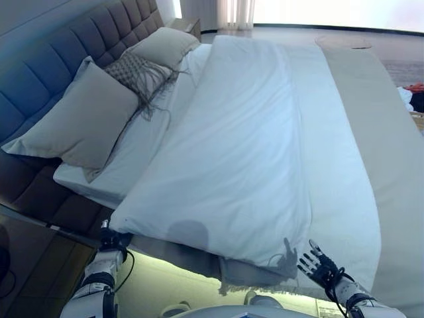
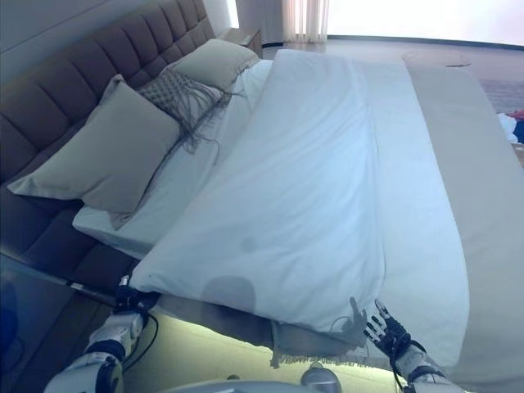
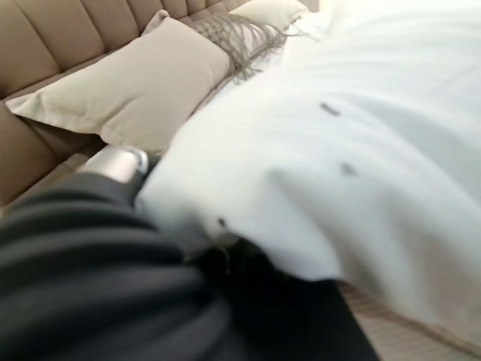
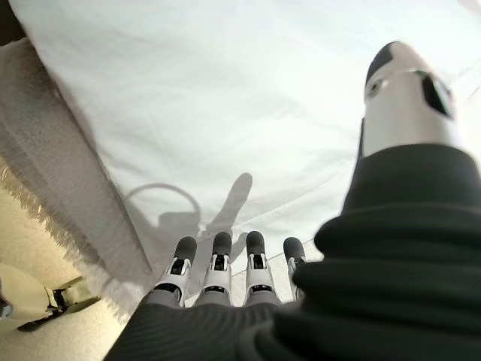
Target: Make the bed neatly
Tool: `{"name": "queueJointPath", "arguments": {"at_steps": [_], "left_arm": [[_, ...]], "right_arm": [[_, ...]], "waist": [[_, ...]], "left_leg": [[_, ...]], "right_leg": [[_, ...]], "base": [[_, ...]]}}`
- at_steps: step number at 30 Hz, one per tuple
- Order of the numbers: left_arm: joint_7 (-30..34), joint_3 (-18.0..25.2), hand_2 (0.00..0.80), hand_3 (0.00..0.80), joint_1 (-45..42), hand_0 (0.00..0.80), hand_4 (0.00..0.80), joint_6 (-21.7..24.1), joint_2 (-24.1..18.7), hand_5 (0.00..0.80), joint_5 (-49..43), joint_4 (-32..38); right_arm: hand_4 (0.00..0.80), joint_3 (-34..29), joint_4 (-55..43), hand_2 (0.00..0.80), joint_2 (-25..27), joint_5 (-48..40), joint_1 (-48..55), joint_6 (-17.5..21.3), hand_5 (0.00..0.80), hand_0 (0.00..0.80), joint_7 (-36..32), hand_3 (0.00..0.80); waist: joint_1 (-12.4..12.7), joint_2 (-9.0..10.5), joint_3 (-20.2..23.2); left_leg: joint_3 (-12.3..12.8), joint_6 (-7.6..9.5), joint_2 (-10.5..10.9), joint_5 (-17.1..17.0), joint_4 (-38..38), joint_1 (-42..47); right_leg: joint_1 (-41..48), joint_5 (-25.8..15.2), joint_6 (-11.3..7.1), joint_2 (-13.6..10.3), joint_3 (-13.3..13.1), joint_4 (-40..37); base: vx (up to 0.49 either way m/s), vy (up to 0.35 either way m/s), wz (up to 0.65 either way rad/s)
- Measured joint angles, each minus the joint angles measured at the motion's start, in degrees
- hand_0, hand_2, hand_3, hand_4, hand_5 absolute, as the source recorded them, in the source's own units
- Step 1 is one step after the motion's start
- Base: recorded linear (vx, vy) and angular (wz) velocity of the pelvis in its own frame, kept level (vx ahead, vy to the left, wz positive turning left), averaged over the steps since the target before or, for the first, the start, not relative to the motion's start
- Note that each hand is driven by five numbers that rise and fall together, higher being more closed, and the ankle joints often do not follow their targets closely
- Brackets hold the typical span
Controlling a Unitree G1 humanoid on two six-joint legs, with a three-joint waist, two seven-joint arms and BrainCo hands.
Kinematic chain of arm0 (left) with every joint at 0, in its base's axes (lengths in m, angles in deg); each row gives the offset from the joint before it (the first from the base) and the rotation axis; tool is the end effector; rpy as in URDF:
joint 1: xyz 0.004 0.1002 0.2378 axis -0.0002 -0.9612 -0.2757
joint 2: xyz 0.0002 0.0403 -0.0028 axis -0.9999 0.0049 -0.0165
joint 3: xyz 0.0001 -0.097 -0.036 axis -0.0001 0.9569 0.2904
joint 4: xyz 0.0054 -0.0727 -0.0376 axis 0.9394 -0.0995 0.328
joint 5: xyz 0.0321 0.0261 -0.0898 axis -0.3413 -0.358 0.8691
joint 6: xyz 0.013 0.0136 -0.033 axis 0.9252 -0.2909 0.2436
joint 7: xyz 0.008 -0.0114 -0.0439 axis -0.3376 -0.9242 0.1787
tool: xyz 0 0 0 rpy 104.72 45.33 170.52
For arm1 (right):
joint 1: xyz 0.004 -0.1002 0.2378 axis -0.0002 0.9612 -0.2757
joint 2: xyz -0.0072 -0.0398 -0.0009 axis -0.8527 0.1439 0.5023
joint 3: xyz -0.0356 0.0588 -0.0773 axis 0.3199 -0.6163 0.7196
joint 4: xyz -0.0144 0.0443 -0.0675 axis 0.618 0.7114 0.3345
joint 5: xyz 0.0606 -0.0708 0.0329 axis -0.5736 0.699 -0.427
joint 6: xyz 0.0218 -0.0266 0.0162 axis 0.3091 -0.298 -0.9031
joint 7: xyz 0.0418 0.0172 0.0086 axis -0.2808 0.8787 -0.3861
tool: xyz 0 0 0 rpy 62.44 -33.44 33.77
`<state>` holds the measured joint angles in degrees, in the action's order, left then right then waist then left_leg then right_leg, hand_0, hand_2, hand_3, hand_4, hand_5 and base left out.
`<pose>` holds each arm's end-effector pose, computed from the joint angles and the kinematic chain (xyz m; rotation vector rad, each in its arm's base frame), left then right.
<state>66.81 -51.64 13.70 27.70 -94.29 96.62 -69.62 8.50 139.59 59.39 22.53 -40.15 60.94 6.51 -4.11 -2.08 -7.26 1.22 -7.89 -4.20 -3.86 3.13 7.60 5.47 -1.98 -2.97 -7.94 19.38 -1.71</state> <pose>0.1747 0.2859 -0.0518 -1.3517 0.3307 0.6950 0.1157 -0.2872 -0.0818 0.6911 0.8832 -0.4265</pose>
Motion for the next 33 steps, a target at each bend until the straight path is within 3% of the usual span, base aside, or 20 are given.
{"name": "queueJointPath", "arguments": {"at_steps": [3, 6, 7, 10, 18, 29, 30, 31, 33], "left_arm": [[-0.4, 0.0, 0.8, 0.8, 0.7, 0.8, 0.8, -2.0, -0.6, 0.8, 0.2, -0.9], [-1.7, 0.0, 0.8, 0.8, 1.6, 0.8, 0.8, -2.8, -0.6, 0.8, 1.0, -1.5], [-2.1, 0.0, 0.8, 0.8, 1.7, 0.8, 0.8, -2.8, -0.6, 0.8, 2.0, -1.9], [-2.8, 0.0, 0.8, 0.8, 1.3, 0.8, 0.8, -2.8, -0.6, 0.8, 3.0, -2.3], [-2.9, 0.1, 0.8, 0.8, 1.4, 0.8, 0.8, -2.6, 0.5, 0.8, 2.2, -3.5], [-2.0, 0.4, 0.8, 0.8, 1.5, 0.8, 0.8, -2.0, 6.3, 0.8, -0.6, -3.8], [-1.9, 0.4, 0.649, 0.649, 1.6, 0.649, 0.649, -2.0, 7.0, 0.649, -0.8, -3.4], [-2.0, 0.4, 0.041, 0.041, 1.6, 0.041, 0.041, -2.0, 7.3, 0.041, -1.5, -3.2], [-2.4, 1.3, 0.0, 0.0, 1.2, 0.0, 0.0, -2.0, 7.3, 0.0, -3.2, -4.1]], "right_arm": [[0.0, 0.0, 0.1, 0.0, 0.0, -0.1, 0.2, 0.0, 0.0, 0.0, 0.1, 0.0], [0.0, 0.0, 0.0, 0.0, -0.2, -0.7, 0.0, -0.1, 0.0, 0.0, 0.2, 0.0], [0.0, 0.1, 0.0, 0.0, -0.5, -1.2, 0.0, -0.1, 0.0, 0.0, 0.2, 0.0], [0.0, 0.3, -0.2, 0.0, -2.2, -2.7, -0.2, -0.3, 0.0, 0.0, -0.1, 0.0], [0.0, 0.5, -0.3, 0.0, -2.5, -3.9, -2.4, -0.8, 0.0, 0.0, 0.1, 0.0], [0.0, 0.2, -0.3, 0.0, -2.2, -3.6, -3.0, -1.0, 0.0, 0.0, 0.3, 0.0], [0.0, 0.2, -0.3, 0.0, -2.2, -3.6, -3.0, -1.0, 0.0, 0.0, 0.3, 0.0], [0.0, 0.2, -0.3, 0.0, -2.2, -3.6, -2.9, -1.0, 0.0, 0.0, 0.3, 0.0], [0.0, 0.1, -0.3, 0.0, -2.0, -3.5, -2.8, -0.9, 0.0, 0.0, 0.2, 0.0]], "waist": [[-0.1, -0.04, -0.1], [0.1, -0.4, -0.4], [0.1, -0.2, -0.5], [0.7, 1.67, -0.7], [2.2, 2.7, -0.6], [4.0, 2.45, -1.2], [4.5, 2.41, -1.8], [5.0, 2.4, -2.3], [5.2, 2.36, -3.2]], "left_leg": [[0.2, 0.92, 1.1, 0.6, 0.6, 0.3], [0.2, 3.33, 1.4, 2.5, 1.8, 0.7], [0.2, 4.32, 1.4, 3.4, 1.8, 0.7], [-0.1, 5.07, 2.3, 3.9, 2.0, 0.8], [-2.8, 4.53, 2.1, 4.5, 0.7, 0.0], [-3.2, 4.08, 1.9, 4.8, -0.3, -1.3], [-3.2, 3.99, 1.9, 4.8, -0.7, -1.3], [-3.2, 3.9, 1.8, 4.9, -0.9, -1.4], [-3.3, 3.84, 1.7, 4.9, -1.5, -1.9]], "right_leg": [[-0.2, -0.9, -1.22, -1.5, -0.3, -0.2], [-0.3, -1.8, -2.22, -1.6, -0.4, -0.8], [-0.3, -2.0, -2.5, -1.7, -0.2, -0.6], [-0.6, -1.8, -3.06, -2.4, -0.5, 0.3], [1.4, -0.8, -3.28, -1.2, -0.9, -1.7], [2.6, -0.2, -3.49, -0.7, -0.7, -2.6], [2.8, -0.1, -3.47, -0.7, -0.7, -2.6], [2.9, -0.1, -3.4, -0.6, -0.7, -2.6], [3.6, 0.4, -3.37, -0.4, -0.5, -2.5]], "base": [[-0.167, 0.154, -0.07], [-0.189, 0.134, 0.01], [-0.135, 0.123, 0.07], [-0.101, 0.077, 0.02], [-0.011, 0.008, 0.13], [-0.034, 0.002, 0.13], [-0.04, -0.013, 0.07], [-0.043, -0.016, 0.11], [-0.037, -0.021, 0.29]]}}
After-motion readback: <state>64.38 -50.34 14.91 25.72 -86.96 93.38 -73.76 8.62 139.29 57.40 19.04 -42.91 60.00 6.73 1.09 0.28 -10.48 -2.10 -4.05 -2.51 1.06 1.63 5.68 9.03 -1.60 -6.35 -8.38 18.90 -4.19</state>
